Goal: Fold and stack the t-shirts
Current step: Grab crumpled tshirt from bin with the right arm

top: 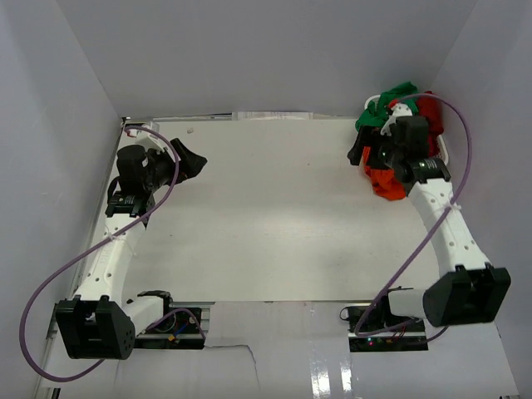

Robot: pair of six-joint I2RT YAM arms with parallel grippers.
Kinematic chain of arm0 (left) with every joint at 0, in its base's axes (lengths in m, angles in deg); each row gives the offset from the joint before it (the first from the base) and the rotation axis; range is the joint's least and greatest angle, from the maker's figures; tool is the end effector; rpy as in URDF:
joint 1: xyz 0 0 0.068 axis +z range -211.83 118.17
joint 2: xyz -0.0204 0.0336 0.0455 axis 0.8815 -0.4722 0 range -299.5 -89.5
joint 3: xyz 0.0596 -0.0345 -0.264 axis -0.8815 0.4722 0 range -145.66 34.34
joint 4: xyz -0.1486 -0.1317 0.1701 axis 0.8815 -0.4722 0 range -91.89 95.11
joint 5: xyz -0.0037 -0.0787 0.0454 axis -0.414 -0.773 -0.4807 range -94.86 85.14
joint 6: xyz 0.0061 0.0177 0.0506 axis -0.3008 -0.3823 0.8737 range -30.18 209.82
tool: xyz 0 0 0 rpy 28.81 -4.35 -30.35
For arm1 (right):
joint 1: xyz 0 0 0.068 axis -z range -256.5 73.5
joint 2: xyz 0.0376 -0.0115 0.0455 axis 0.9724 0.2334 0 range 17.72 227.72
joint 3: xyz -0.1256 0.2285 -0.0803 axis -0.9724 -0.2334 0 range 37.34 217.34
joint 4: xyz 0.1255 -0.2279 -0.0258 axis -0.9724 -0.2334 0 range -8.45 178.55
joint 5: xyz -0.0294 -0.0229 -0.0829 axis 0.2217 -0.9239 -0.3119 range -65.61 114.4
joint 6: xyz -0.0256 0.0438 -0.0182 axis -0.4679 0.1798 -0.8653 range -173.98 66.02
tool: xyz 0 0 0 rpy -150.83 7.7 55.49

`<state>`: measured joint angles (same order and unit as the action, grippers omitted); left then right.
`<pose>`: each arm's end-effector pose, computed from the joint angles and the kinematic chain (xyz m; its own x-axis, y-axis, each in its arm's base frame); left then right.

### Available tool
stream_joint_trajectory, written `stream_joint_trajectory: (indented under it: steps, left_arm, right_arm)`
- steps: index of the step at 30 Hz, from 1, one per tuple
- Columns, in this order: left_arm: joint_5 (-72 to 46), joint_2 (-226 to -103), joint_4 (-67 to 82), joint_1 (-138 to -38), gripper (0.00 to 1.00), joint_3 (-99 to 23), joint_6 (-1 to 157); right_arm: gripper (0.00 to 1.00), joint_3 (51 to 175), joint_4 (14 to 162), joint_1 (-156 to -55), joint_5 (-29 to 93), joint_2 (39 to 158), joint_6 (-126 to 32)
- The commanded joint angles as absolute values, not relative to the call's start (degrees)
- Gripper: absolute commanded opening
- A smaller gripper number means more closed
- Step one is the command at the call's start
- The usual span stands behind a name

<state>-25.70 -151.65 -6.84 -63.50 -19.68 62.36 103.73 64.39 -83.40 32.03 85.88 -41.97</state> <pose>0.2479 -0.0200 0.3348 -0.4711 -0.4172 -0.7772 0.1626 0.8249 -0.5414 0.2643 0.0368 0.3632 -0.4740 0.1503 -0.8676 -0.1422 0.9593 0.2439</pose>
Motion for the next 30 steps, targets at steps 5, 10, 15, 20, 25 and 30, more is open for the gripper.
stream_joint_trajectory:
  steps: [5, 10, 15, 20, 25, 30]
  left_arm:
    - [-24.55, -151.38, -7.81, -63.41, 0.98, -20.33, 61.69]
    - [-24.46, -150.67, -8.16, -63.41, 0.98, -19.89, 62.83]
    - [-26.74, -151.20, -8.08, -63.41, 0.98, -19.81, 62.84]
    - [-27.09, -151.73, -7.64, -63.41, 0.98, -19.54, 62.92]
    - [-27.01, -152.61, -7.73, -63.41, 0.98, -19.72, 63.10]
    - [-26.57, -153.22, -8.25, -63.41, 0.98, -19.98, 63.28]
  right_arm:
    - [1.00, 132.68, 53.92, -83.10, 11.29, 117.69, -46.68]
    - [0.96, 152.59, 52.43, -82.48, 10.51, 131.07, -47.21]
    - [0.96, 171.62, 46.54, -81.95, 7.70, 145.15, -48.44]
    - [0.95, 170.77, 49.61, -80.55, 9.98, 147.88, -47.39]
    - [0.80, 167.25, 52.34, -80.55, 9.71, 148.32, -47.12]
    - [0.80, 167.16, 52.34, -80.55, 10.68, 149.64, -47.21]
